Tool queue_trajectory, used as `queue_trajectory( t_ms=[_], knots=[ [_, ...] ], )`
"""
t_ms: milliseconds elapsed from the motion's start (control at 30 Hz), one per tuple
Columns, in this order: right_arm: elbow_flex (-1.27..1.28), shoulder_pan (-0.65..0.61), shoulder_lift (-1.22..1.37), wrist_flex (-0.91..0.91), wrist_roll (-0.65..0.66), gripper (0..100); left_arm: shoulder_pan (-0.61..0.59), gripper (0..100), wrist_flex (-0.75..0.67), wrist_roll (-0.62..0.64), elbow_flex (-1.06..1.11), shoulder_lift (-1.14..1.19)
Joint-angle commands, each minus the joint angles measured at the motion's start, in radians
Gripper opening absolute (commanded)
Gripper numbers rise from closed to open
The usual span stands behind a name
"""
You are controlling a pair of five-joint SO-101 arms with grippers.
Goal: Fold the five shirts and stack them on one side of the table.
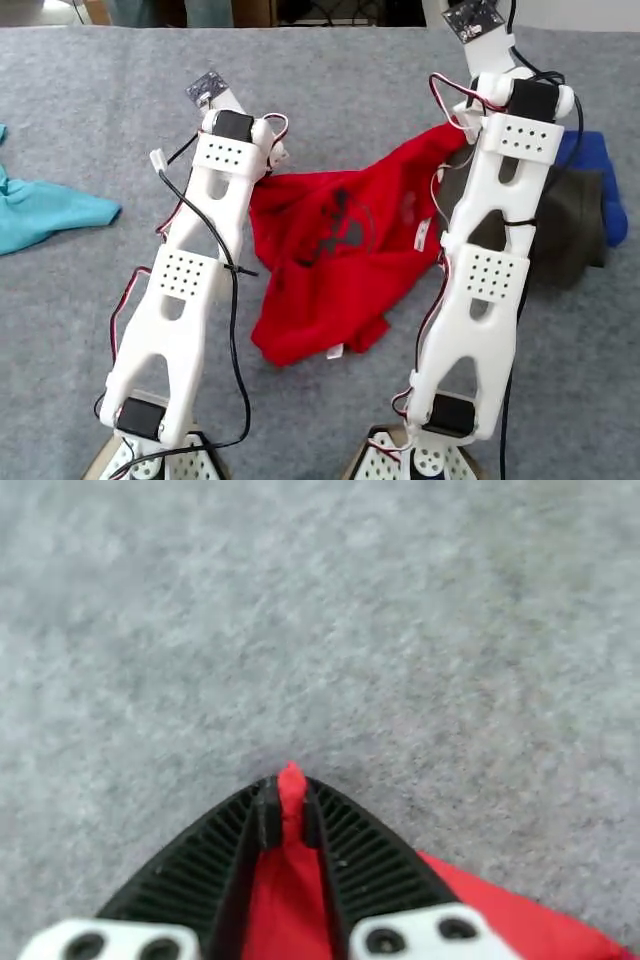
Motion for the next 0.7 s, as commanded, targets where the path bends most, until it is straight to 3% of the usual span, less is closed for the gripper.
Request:
queue_trajectory(
  t_ms=[0,167,500,667],
  knots=[
    [-0.051,-0.031,-0.025,0.003,-0.017,1.5,-0.025,3,-0.009,-0.13,-0.16,-0.014],
    [-0.048,-0.072,-0.137,-0.011,-0.126,1.5,-0.111,3,0.006,-0.276,-0.157,-0.206],
    [-0.048,-0.227,-0.524,-0.049,-0.146,1.5,-0.317,3,0.091,-0.443,-0.157,-0.807],
    [-0.048,-0.236,-0.723,-0.143,-0.331,1.5,-0.369,3,0.138,-0.548,-0.154,-1.145]
  ],
)
